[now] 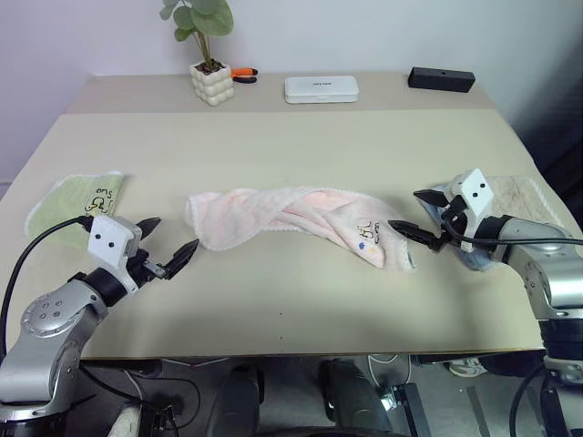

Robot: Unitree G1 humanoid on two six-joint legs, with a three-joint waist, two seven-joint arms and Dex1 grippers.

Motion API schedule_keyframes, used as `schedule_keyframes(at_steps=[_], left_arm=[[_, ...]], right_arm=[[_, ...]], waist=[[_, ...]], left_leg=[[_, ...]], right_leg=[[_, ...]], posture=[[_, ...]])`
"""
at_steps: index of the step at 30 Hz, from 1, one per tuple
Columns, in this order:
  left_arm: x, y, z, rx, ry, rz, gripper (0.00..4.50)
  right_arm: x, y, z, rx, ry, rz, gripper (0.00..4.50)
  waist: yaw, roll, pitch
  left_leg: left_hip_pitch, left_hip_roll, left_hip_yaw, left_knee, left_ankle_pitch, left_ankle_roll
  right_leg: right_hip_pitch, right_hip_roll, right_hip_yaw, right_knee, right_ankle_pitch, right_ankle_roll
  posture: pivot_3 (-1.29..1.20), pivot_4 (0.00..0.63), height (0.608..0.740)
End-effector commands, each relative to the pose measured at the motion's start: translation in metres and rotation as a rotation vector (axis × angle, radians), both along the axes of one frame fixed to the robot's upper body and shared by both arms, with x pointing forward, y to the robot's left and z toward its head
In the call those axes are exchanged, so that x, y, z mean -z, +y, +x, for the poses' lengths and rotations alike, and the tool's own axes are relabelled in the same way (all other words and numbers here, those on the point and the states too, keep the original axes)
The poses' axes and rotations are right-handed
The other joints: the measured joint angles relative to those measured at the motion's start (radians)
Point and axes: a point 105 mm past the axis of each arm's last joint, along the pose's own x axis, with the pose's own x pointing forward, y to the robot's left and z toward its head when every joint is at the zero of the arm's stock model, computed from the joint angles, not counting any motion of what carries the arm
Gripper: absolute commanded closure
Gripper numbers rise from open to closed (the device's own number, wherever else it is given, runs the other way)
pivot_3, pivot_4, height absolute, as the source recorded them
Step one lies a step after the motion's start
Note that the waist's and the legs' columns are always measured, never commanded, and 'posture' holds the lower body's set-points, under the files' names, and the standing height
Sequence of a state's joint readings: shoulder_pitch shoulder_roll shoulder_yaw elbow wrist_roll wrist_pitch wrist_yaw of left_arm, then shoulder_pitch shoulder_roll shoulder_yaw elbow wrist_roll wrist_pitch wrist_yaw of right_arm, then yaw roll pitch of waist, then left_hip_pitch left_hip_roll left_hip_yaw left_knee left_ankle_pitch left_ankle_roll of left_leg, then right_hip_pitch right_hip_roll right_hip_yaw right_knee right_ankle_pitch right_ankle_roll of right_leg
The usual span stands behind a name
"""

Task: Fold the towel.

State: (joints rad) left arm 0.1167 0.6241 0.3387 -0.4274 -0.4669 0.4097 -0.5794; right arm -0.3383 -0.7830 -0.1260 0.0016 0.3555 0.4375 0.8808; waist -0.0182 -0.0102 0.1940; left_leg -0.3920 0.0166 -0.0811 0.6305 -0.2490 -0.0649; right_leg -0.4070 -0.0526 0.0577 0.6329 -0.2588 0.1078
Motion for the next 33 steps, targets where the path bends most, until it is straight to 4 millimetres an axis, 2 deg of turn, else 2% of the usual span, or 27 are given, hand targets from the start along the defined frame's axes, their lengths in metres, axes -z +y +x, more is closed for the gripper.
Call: schedule_keyframes(at_steps=[1, 7, 9, 14, 16, 18, 19, 22, 24, 33], left_arm=[[-0.009, 0.0, -0.002, 0.001, -0.034, 0.012, 0.07], [-0.01, -0.007, -0.003, 0.03, -0.029, 0.005, 0.07], [-0.009, -0.016, -0.004, 0.078, -0.017, 0.035, 0.07], [-0.003, -0.073, -0.018, 0.355, 0.026, 0.073, 0.07], [0.001, -0.087, -0.019, 0.398, 0.027, 0.111, 0.07], [0.006, -0.086, -0.017, 0.398, 0.029, 0.163, 0.07], [0.01, -0.083, -0.011, 0.377, 0.02, 0.214, 0.07], [0.022, -0.091, 0.012, 0.338, 0.011, 0.299, 0.07], [0.029, -0.092, 0.018, 0.338, 0.02, 0.344, 0.07], [0.051, -0.065, 0.045, 0.234, 0.073, 0.495, 0.07]], right_arm=[[-0.011, 0.003, 0.0, -0.016, -0.046, -0.001, 0.0], [-0.008, 0.005, -0.002, -0.019, -0.044, 0.001, 0.0], [-0.007, 0.008, -0.003, -0.018, -0.044, 0.004, 0.0], [0.001, 0.024, -0.009, -0.069, 0.019, 0.061, 0.0], [0.001, 0.03, -0.014, -0.099, 0.043, 0.087, 0.0], [0.001, 0.036, -0.018, -0.108, 0.044, 0.094, 0.0], [0.002, 0.04, -0.02, -0.109, 0.049, 0.106, 0.0], [0.005, 0.042, -0.03, -0.099, 0.048, 0.112, 0.0], [0.002, 0.044, -0.032, -0.087, 0.03, 0.115, 0.0], [-0.002, 0.045, -0.03, -0.033, -0.016, 0.104, 0.0]], waist=[[0.0, 0.0, 0.0], [-0.001, 0.0, 0.0], [-0.001, 0.0, 0.0], [0.002, 0.0, 0.0], [0.003, 0.0, 0.0], [0.002, 0.0, 0.0], [-0.001, 0.0, 0.0], [0.005, 0.0, 0.0], [0.004, 0.0, 0.0], [0.001, 0.0, 0.0]], left_leg=[[0.0, 0.0, 0.0, 0.0, 0.0, 0.0], [0.0, 0.0, 0.0, 0.0, 0.0, 0.0], [0.0, 0.0, 0.0, 0.0, 0.0, 0.0], [0.0, 0.0, 0.0, 0.0, 0.0, 0.0], [0.0, 0.0, 0.0, 0.0, 0.0, 0.0], [0.0, 0.0, 0.0, 0.0, 0.0, 0.0], [0.0, 0.0, 0.0, 0.0, 0.0, 0.0], [0.001, 0.0, 0.0, 0.0, 0.0, 0.0], [0.001, 0.0, -0.001, 0.001, 0.0, 0.0], [0.001, 0.0, 0.0, 0.0, 0.0, 0.0]], right_leg=[[0.0, 0.0, 0.0, 0.0, 0.0, 0.0], [0.0, 0.0, 0.0, 0.0, 0.0, 0.0], [0.0, 0.0, 0.0, 0.0, 0.0, 0.0], [0.0, 0.0, 0.0, 0.0, 0.0, 0.0], [0.001, 0.0, 0.0, 0.0, 0.0, 0.0], [0.001, 0.0, 0.0, 0.0, 0.0, 0.0], [0.0, 0.0, 0.0, 0.0, 0.0, 0.0], [0.0, 0.001, 0.0, 0.002, 0.0, 0.0], [0.001, 0.001, 0.0, 0.001, 0.0, 0.0], [0.0, 0.001, 0.001, 0.001, 0.0, 0.001]], posture=[[0.0, 0.15, 0.737], [0.0, 0.15, 0.737], [0.0, 0.15, 0.737], [0.0, 0.15, 0.737], [0.0, 0.15, 0.737], [0.0, 0.15, 0.737], [0.0, 0.15, 0.737], [0.0, 0.15, 0.737], [0.0, 0.15, 0.737], [0.0, 0.15, 0.737]])
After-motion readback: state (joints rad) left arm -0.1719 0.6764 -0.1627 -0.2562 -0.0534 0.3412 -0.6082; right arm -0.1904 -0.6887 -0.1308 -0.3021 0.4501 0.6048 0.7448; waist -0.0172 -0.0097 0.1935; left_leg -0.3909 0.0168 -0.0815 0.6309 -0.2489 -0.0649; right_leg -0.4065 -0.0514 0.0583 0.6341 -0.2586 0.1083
